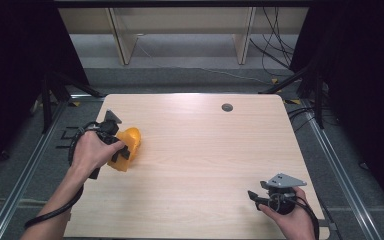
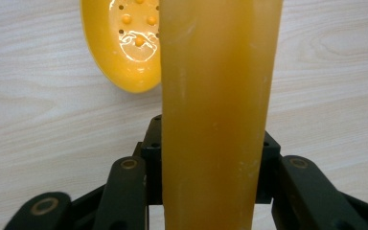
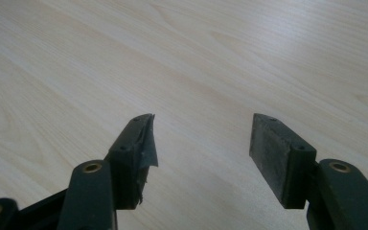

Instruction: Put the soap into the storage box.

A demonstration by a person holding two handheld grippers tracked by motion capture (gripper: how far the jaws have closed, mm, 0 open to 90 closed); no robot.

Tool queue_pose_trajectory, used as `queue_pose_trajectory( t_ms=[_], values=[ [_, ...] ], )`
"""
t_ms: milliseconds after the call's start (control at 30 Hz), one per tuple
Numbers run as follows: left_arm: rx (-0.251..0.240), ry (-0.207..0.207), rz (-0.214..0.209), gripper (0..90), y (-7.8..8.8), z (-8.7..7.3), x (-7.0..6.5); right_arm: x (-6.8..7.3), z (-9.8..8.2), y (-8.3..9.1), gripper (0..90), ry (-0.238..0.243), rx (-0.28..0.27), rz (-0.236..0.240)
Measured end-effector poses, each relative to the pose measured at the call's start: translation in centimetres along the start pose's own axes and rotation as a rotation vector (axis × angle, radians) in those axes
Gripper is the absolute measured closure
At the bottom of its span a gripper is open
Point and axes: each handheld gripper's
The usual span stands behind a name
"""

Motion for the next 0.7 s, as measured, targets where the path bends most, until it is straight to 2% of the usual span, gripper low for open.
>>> queue_pose_trajectory(
  t_ms=[33,300,367,500,633,700],
  values=[
    [0.005,-0.009,0.004,60.5,0.0,0.1,0.1,0.0,0.0,0.0,41.8,-0.002,0.003,0.000],
    [0.011,0.000,0.013,60.5,-0.1,1.0,1.0,0.1,0.0,0.1,41.8,-0.009,0.005,0.000],
    [0.001,0.017,0.018,60.5,-0.1,1.2,1.1,0.1,0.0,0.1,41.8,-0.004,0.003,-0.001],
    [0.013,0.003,0.023,60.5,-0.1,1.8,1.5,0.0,0.0,0.0,41.8,0.002,-0.004,-0.002],
    [0.009,0.018,0.027,60.5,-0.3,2.5,1.8,0.0,0.0,0.0,41.8,0.002,-0.005,-0.001],
    [0.018,0.005,0.034,60.5,-0.3,2.8,2.0,0.0,0.0,0.0,41.7,-0.002,-0.007,-0.001]
  ],
)
Point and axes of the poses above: each handheld gripper's, and its own axes: y roughly backward along the jaws, z roughly out of its top, x roughly to its left, and after that the axes turned 5 degrees about -y, right-handed
